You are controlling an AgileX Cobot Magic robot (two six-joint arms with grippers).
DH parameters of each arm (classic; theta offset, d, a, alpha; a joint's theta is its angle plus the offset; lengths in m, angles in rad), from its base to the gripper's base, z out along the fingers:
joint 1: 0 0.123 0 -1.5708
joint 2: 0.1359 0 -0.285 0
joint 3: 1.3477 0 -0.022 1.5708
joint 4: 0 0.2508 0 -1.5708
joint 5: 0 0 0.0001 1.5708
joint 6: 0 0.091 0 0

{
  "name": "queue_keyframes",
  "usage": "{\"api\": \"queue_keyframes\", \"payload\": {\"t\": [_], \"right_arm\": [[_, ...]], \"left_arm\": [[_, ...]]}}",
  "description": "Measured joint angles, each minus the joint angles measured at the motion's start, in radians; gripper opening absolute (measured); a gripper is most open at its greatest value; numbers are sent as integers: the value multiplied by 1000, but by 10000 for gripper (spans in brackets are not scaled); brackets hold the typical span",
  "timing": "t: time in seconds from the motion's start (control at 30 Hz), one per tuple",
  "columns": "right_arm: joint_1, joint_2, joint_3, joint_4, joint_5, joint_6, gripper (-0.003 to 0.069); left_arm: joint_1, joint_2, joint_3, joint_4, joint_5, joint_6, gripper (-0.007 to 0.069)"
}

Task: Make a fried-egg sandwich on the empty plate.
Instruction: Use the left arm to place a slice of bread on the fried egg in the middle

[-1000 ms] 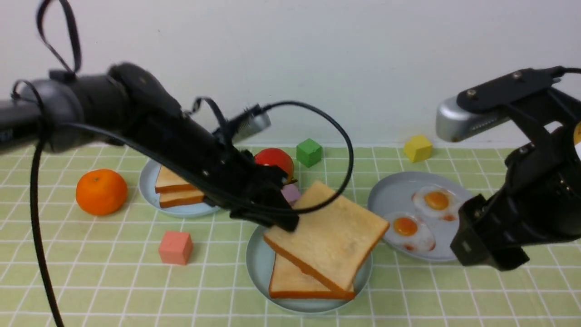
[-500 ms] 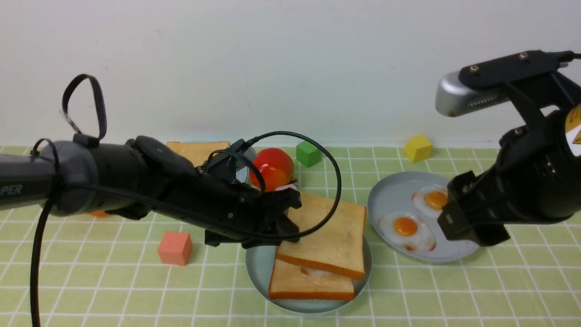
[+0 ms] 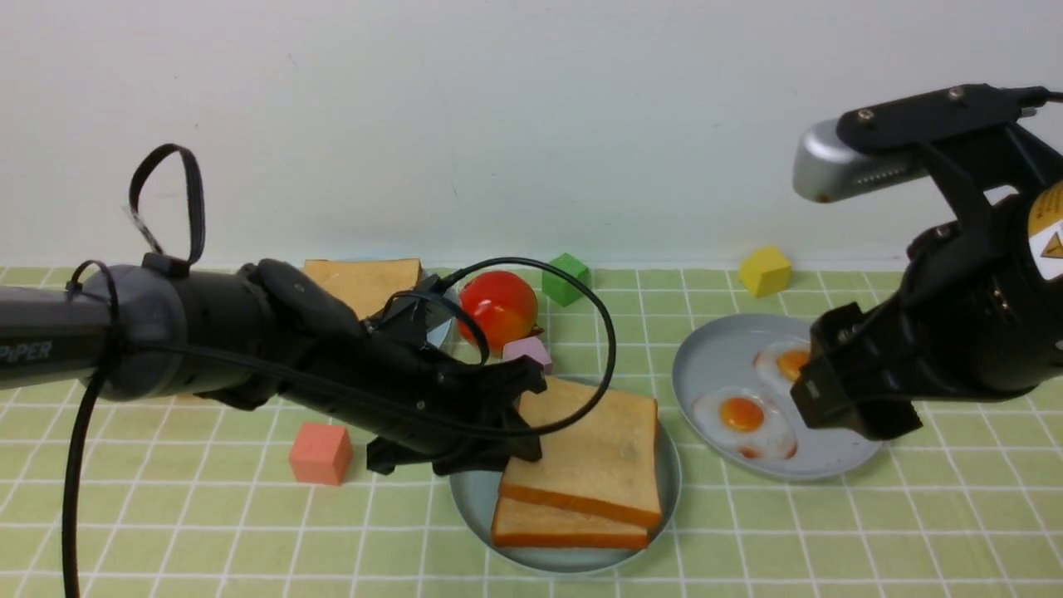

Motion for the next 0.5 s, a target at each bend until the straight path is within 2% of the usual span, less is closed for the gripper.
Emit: {"api": "queue_keyframes", "payload": {"t": [0.03, 0.13, 0.23, 0.27, 0.3, 0.37, 0.4, 0.43, 0.5], "right_arm": [[0, 0, 0, 0, 0, 0, 547], [0, 0, 0, 0, 23, 0, 472], [0, -8, 0, -1, 61, 0, 325], [0, -15, 0, -1, 69, 6, 273], [0, -15, 0, -1, 70, 6, 259], [0, -48, 0, -1, 84, 45, 71], [0, -52, 0, -1, 84, 49, 59], [1, -76, 0, -1, 85, 78, 6], [11, -124, 6, -2, 77, 112, -10]], "left_arm": [[0, 0, 0, 0, 2, 0, 197], [0, -5, 0, 109, 55, -62, 336], [0, -29, 0, 223, 85, -133, 449], [0, -37, 0, 262, 87, -155, 474], [0, -40, 0, 262, 88, -161, 480], [0, -71, 0, 370, 85, -225, 542], [0, -73, 0, 377, 84, -225, 545], [0, -92, 0, 423, 83, -252, 561], [0, -126, 0, 466, 85, -272, 571]]}}
